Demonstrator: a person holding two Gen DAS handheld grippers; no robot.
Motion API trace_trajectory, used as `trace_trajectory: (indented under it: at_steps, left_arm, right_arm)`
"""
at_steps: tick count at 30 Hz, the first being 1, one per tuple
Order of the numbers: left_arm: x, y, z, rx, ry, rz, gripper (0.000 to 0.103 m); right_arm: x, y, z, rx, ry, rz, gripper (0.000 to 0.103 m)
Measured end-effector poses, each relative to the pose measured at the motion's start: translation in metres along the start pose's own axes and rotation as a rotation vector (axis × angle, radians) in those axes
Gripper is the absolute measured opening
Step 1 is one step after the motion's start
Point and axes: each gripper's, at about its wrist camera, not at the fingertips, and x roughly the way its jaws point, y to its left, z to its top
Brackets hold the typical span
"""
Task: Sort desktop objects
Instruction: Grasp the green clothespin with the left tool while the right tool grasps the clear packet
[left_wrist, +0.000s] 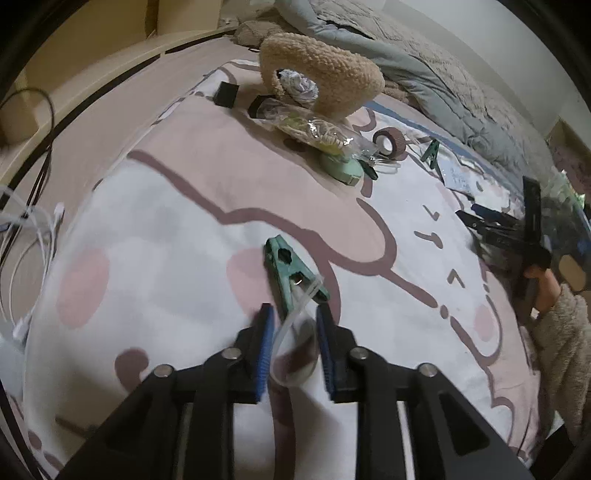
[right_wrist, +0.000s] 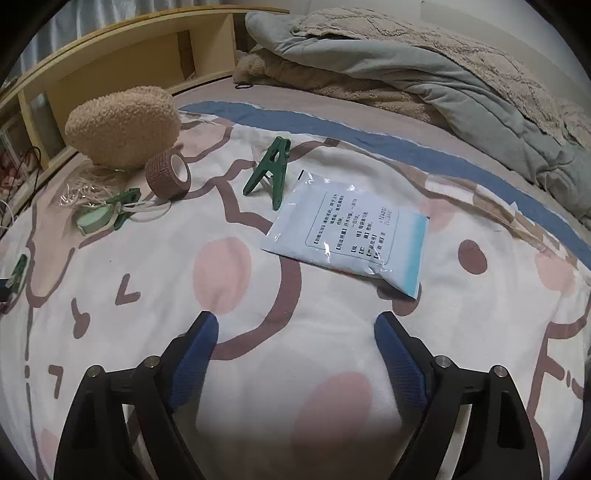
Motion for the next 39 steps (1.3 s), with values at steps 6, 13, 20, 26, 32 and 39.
trace_trajectory:
  at_steps: [6,13,20,26,32,39]
  left_arm:
    - [-0.001,-0.006,0.003,0.025,-0.039,0.015,0.061]
    - [0.019,-0.024,0.018,0.061,-0.037,0.091,0.060]
    - [0.025,-0.030,0.016,0.140,-0.039,0.238,0.060]
    - [0.011,-0.007,0.010,0.124,-0.044,0.313,0.060]
    - [0.005,-0.007,0.010,0.109,-0.065,0.240,0.060]
    - [0.017,-0.015,0.013,0.121,-0.046,0.248,0.032]
  right_arm:
    - [-0.010,-0.008,0.005,0.064,-0.006,-0.017,0.099]
    - [-0.019,-0.033,0.034,0.190,-0.059,-0.109,0.103]
    - [0.009,-0.027,0.061,0.189,-0.021,-0.150,0.103]
    - [0.031,-0.024,0.065,0.178,0.047,-0.256,0.103]
    - [0.042,-0.019,0.060,0.184,0.067,-0.232,0.103]
    - [0.052,-0.011,0.068,0.144,0.084,-0.282,0.103]
